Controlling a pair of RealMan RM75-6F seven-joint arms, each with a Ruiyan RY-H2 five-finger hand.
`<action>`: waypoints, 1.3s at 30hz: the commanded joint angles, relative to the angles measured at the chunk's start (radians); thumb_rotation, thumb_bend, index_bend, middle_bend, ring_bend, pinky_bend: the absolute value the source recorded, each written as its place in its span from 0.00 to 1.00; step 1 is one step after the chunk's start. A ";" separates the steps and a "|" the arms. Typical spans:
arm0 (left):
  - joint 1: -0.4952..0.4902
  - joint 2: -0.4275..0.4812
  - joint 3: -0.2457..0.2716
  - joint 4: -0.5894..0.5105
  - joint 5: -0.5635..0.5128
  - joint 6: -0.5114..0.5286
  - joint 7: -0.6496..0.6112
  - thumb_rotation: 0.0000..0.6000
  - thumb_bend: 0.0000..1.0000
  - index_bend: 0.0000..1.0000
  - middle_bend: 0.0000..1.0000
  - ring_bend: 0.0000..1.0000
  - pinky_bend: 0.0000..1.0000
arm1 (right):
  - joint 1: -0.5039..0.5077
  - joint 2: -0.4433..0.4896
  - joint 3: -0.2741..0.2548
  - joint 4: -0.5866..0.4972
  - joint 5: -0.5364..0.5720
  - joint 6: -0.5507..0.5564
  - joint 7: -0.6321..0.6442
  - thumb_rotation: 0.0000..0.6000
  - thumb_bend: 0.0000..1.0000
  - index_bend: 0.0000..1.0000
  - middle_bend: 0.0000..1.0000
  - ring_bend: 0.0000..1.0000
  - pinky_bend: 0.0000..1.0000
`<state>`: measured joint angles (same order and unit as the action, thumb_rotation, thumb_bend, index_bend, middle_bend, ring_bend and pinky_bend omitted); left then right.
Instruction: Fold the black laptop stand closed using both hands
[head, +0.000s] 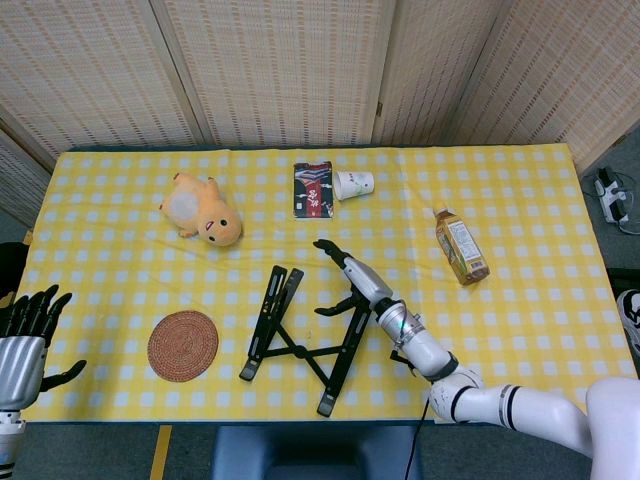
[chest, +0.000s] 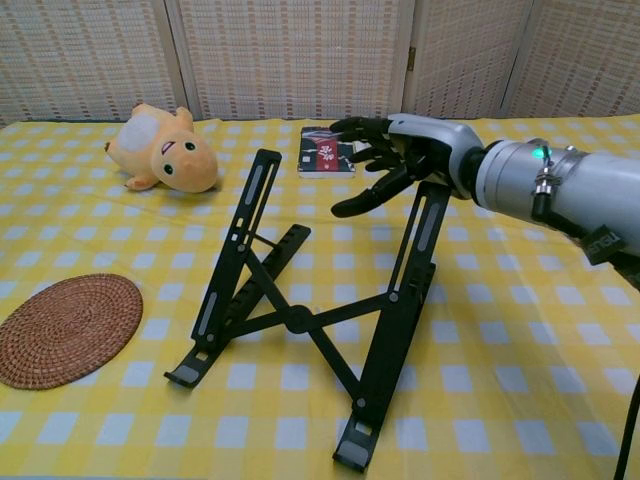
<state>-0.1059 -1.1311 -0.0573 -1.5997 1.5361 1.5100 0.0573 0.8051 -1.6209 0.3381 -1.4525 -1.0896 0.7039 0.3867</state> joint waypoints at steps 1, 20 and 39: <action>-0.061 0.029 -0.020 0.001 -0.003 -0.087 -0.100 1.00 0.18 0.16 0.06 0.04 0.05 | 0.029 -0.021 0.018 0.012 0.012 -0.034 0.011 1.00 0.15 0.00 0.02 0.08 0.00; -0.368 0.076 -0.038 0.025 0.028 -0.510 -0.621 1.00 0.18 0.19 0.17 0.13 0.10 | -0.067 0.241 0.002 -0.175 -0.266 -0.013 0.202 1.00 0.15 0.00 0.02 0.08 0.00; -0.628 -0.072 -0.023 0.113 0.041 -0.788 -0.896 1.00 0.17 0.18 0.19 0.04 0.02 | -0.245 0.387 -0.197 -0.344 -0.413 0.239 0.144 1.00 0.15 0.00 0.00 0.07 0.00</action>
<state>-0.7128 -1.1846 -0.0866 -1.5008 1.5660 0.7407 -0.8157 0.5724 -1.2269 0.1544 -1.7955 -1.5051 0.9302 0.5444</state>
